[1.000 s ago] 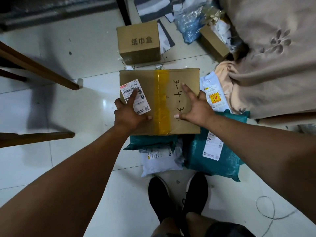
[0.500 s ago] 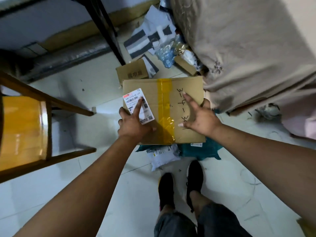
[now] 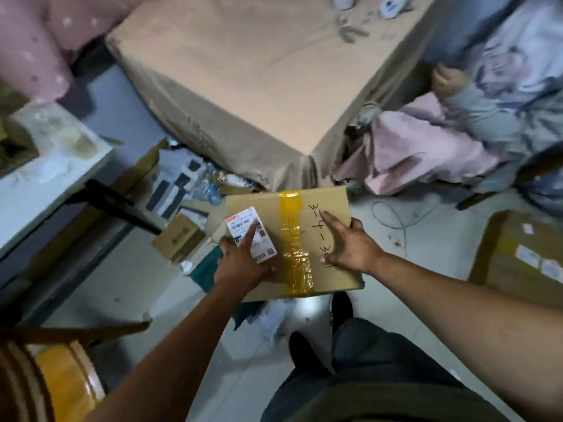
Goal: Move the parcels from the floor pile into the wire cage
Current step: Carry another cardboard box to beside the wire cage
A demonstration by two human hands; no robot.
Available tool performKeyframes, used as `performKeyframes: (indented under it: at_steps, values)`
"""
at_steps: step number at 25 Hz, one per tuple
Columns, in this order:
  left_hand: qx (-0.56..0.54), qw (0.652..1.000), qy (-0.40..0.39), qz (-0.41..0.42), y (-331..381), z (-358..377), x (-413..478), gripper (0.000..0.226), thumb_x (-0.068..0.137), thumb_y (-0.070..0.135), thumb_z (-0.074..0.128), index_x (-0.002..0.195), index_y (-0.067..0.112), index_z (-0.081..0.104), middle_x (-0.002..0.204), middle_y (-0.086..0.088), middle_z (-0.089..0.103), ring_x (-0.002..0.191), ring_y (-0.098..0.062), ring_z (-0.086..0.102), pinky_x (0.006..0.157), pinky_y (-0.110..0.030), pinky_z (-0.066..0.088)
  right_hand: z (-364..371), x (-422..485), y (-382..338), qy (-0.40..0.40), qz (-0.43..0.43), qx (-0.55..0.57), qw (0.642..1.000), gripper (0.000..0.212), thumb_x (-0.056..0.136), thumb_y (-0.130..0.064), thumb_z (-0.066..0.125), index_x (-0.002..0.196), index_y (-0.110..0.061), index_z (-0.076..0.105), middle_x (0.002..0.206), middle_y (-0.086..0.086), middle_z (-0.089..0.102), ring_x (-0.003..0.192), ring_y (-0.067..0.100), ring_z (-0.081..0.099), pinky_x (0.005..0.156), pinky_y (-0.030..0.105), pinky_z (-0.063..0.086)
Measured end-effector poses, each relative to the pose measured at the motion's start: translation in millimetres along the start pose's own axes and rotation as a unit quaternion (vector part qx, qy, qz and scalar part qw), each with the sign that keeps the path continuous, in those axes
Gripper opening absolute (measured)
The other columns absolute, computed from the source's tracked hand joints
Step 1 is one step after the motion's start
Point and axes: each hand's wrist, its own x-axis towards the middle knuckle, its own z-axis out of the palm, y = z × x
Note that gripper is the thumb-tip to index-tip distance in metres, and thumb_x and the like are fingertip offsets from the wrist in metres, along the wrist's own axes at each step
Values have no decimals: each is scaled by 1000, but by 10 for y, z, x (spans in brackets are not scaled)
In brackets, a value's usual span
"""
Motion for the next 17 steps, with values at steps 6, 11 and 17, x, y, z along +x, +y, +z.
performKeyframes:
  at_steps: [6,11,17]
  values:
    - [119,982,-31,140,1146,74,-15,115,70,58,81,153,64,3,154,-19,17,121,-46,55,104,-51,49,-505,-701,824,99,88,109,985,120,66,-51,87,150,-65,4,146,14,27,129,39,48,115,39,39]
    - [199,939,-68,271,2468,448,-40,113,70,57,82,157,58,9,154,-17,22,123,-37,57,106,-41,47,-839,-1270,1761,174,174,194,949,119,69,-50,87,151,-64,2,147,15,26,126,42,50,113,42,42]
    - [249,881,-126,382,4143,1322,-254,105,74,51,82,158,53,20,158,-16,19,134,-37,50,113,-37,40,-1226,-1927,2998,230,264,277,895,120,72,-51,86,157,-52,1,152,20,18,130,43,45,113,44,41]
